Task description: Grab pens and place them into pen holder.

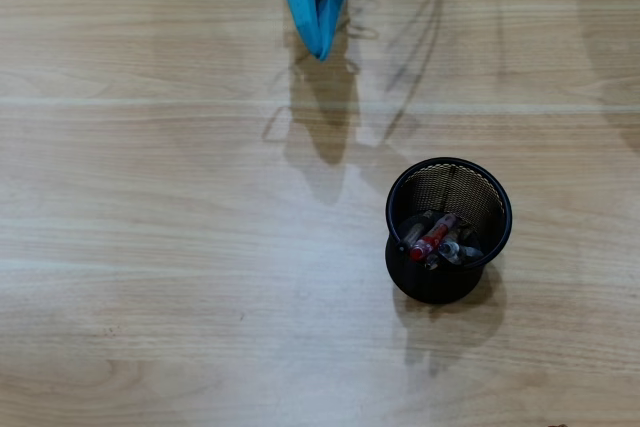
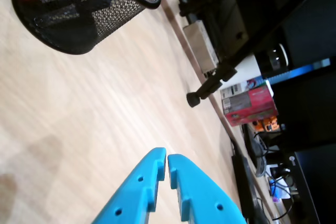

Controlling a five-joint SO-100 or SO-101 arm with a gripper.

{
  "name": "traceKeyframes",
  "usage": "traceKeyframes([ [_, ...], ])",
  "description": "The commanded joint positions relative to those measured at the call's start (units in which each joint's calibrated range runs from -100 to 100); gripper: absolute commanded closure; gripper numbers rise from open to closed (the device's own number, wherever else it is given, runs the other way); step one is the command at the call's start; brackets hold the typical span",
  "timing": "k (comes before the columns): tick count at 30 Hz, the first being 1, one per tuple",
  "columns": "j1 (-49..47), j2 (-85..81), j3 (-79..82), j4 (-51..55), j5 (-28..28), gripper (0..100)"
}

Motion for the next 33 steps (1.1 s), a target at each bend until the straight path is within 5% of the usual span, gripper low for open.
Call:
traceKeyframes([
  [1, 1.29, -7.39, 0.97, 9.78, 1.58, 98],
  [20, 2.02, -11.72, 0.87, 39.12, 14.41, 98],
  [33, 2.02, -11.81, 0.78, 39.76, 16.19, 98],
])
